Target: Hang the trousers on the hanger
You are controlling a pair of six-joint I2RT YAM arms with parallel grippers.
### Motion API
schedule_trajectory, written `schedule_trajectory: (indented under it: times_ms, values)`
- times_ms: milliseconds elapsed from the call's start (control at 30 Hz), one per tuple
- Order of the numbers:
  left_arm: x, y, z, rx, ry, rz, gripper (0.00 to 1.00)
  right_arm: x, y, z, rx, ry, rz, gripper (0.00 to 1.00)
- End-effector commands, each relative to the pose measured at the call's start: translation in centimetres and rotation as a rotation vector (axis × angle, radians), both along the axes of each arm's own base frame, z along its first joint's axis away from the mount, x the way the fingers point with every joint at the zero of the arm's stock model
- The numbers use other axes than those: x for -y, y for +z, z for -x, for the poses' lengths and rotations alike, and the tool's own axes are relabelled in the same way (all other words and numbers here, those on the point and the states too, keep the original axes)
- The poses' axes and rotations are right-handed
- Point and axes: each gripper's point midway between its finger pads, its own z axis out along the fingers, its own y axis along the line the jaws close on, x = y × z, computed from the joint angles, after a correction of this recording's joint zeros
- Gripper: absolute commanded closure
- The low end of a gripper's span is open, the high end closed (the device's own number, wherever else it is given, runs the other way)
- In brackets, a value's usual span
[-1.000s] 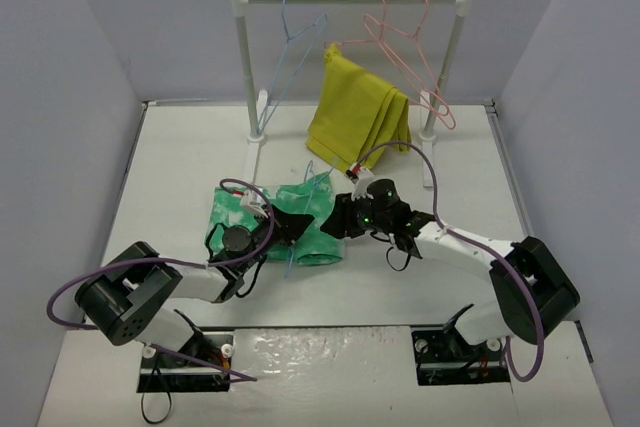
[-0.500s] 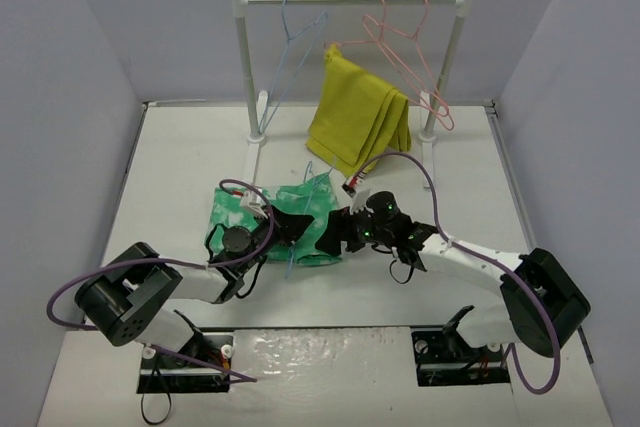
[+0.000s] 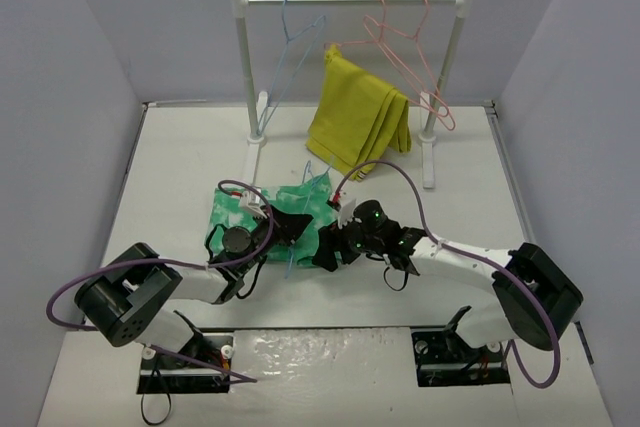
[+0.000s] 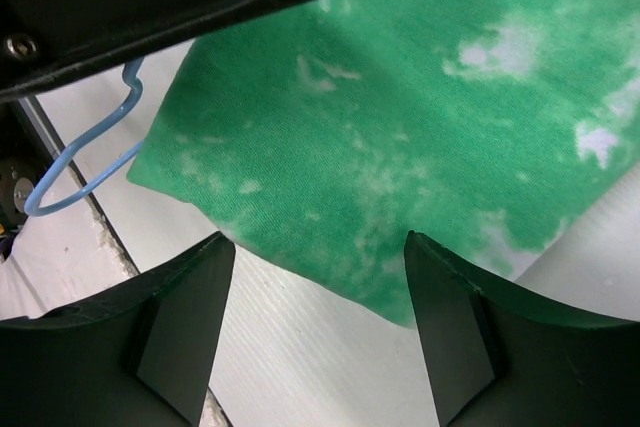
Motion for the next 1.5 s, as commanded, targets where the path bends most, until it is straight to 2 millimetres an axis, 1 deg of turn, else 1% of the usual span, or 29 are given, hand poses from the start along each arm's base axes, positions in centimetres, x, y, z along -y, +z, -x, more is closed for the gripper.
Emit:
schedule_trajectory:
  times_ms: [0, 67, 133, 200, 300, 333, 367, 467, 533, 633, 667, 767, 867, 933, 967, 1033, 1100, 1133, 1233, 1333, 1400, 1467]
  values:
    - [0.3, 6.4, -0.8, 0.145, 0.016, 0.150, 1.00, -2.8, 2.3, -1.3, 0.091, 0.040, -0.038, 0.41]
    - [0.5, 6.4, -0.8, 0.143, 0.013, 0.148, 1.00, -3.2, 2.4, -1.3, 0.097, 0.048, -0.040, 0.46]
    - [0.6, 6.5, -0.9, 0.146, 0.012, 0.152, 1.00, -4.0, 3.0, -1.8, 0.113, 0.045, -0.048, 0.63]
    - [0.7, 6.7, -0.9, 0.151, 0.012, 0.160, 1.00, -4.4, 3.7, -2.2, 0.130, 0.037, -0.058, 0.80]
    - [0.6, 7.2, -1.0, 0.157, 0.021, 0.173, 1.00, -4.7, 5.3, -2.6, 0.152, 0.019, -0.090, 0.97]
    - [0.6, 7.4, -1.1, 0.158, 0.023, 0.174, 1.00, -4.8, 6.3, -2.7, 0.161, 0.015, -0.113, 1.00]
    - [0.6, 7.5, -1.1, 0.158, 0.024, 0.174, 1.00, -5.0, 7.4, -2.6, 0.170, 0.012, -0.142, 1.00]
    - [0.6, 7.8, -1.1, 0.162, 0.031, 0.173, 1.00, -5.5, 9.8, -2.5, 0.185, 0.015, -0.209, 1.00]
    - [0.8, 8.0, -1.1, 0.164, 0.031, 0.176, 1.00, -5.8, 10.2, -2.3, 0.182, 0.015, -0.230, 1.00]
    - [1.1, 7.9, -1.1, 0.161, 0.027, 0.181, 1.00, -6.0, 7.8, -2.0, 0.134, 0.017, -0.209, 1.00]
    - [1.1, 7.7, -1.1, 0.160, 0.027, 0.181, 1.00, -6.1, 7.2, -1.8, 0.118, 0.021, -0.207, 0.97]
    - [1.1, 7.0, -1.0, 0.154, 0.026, 0.177, 1.00, -6.1, 5.7, -1.2, 0.080, 0.026, -0.201, 0.87]
    - [0.7, 6.1, -0.8, 0.142, 0.033, 0.161, 1.00, -5.4, 6.5, -1.7, 0.102, -0.016, -0.181, 0.64]
    - [0.6, 5.7, -0.7, 0.138, 0.036, 0.144, 1.00, -4.3, 7.2, -2.2, 0.117, -0.065, -0.149, 0.48]
    - [0.5, 5.5, -0.6, 0.136, 0.038, 0.136, 1.00, -3.7, 7.8, -2.5, 0.131, -0.092, -0.142, 0.44]
    - [0.4, 5.2, -0.6, 0.131, 0.041, 0.118, 1.00, -2.7, 9.5, -3.2, 0.165, -0.149, -0.138, 0.42]
    - [0.2, 5.3, -0.7, 0.136, 0.048, 0.116, 1.00, -1.5, 10.2, -4.0, 0.179, -0.210, -0.122, 0.41]
    - [0.2, 5.3, -0.7, 0.136, 0.048, 0.116, 1.00, -1.0, 11.1, -4.3, 0.191, -0.245, -0.134, 0.41]
    - [0.3, 5.2, -0.8, 0.139, 0.050, 0.104, 1.00, 0.3, 11.7, -4.6, 0.189, -0.296, -0.138, 0.42]
    - [0.4, 5.0, -0.8, 0.138, 0.047, 0.098, 1.00, 1.0, 12.0, -5.0, 0.164, -0.348, -0.154, 0.42]
    - [0.5, 5.2, -0.7, 0.143, 0.036, 0.098, 1.00, 0.9, 12.5, -5.2, 0.142, -0.383, -0.181, 0.42]
    - [0.6, 5.1, -0.6, 0.142, 0.031, 0.094, 1.00, 0.6, 13.1, -6.1, 0.134, -0.435, -0.200, 0.41]
